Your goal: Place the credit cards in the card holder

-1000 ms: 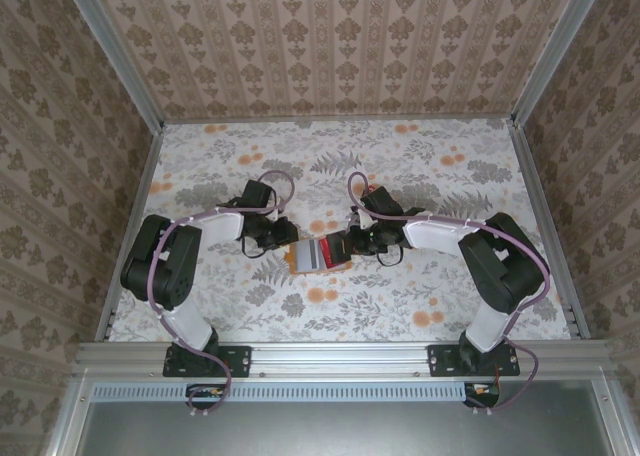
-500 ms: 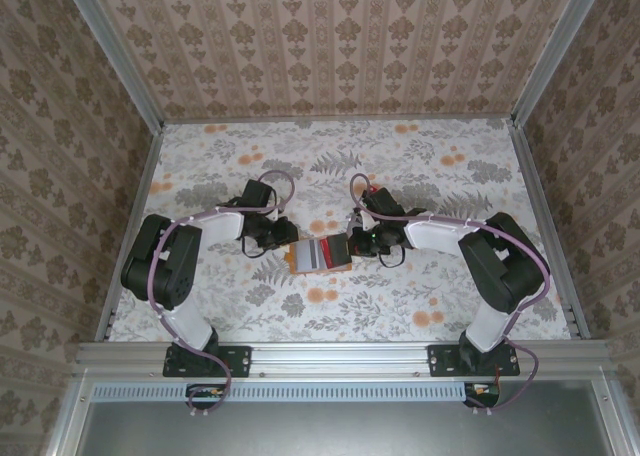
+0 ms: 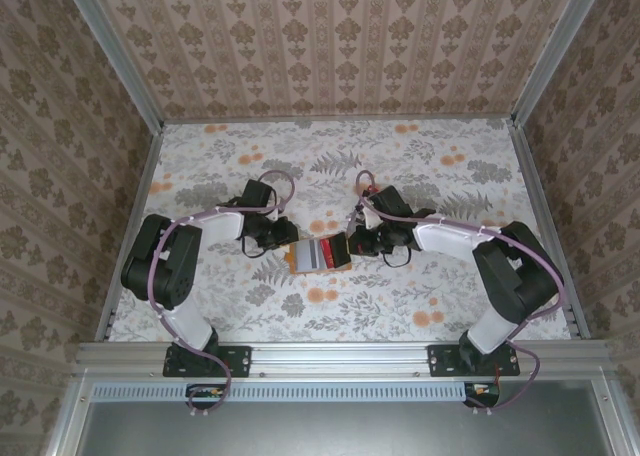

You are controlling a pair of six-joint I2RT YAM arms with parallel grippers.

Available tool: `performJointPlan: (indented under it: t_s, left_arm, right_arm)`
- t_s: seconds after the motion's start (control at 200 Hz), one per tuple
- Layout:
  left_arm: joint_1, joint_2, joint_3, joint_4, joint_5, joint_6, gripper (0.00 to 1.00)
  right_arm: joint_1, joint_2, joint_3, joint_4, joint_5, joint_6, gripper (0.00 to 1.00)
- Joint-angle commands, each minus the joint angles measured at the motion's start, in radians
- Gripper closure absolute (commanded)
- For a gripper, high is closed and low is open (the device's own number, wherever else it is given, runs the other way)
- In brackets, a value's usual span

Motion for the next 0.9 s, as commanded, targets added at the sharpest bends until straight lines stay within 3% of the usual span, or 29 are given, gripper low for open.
performJointPlan:
  t_s: [0.0,0.14,0.345,0.425,0.895]
  left_arm:
    - [-0.023,0.054,-0.042,-0.106,-0.05,-0.005,0.77]
    - [-0.026,0.033,-0.03,-0.126,-0.056,-0.001,0.76]
    - [-0.028,0.038,-0.03,-0.127,-0.054,-0.002,0.76]
    - [-0.028,0.032,-0.032,-0.13,-0.055,-0.002,0.7]
    - [-0.022,-0.079,-0.011,-0.214,-0.098,0.01,0.57]
  right_arm:
    - [-0.001,-0.03,-0.011,0.05,-0.101,0.022,0.98]
    - [0.0,0.002,-0.014,0.116,-0.161,0.06,0.99]
    - [0.0,0.094,-0.018,0.159,-0.145,0.067,0.99]
    - [0.001,0.112,-0.028,0.203,-0.161,0.089,1.0]
    - [-0.008,0.051,-0.029,0.211,-0.189,0.116,1.0]
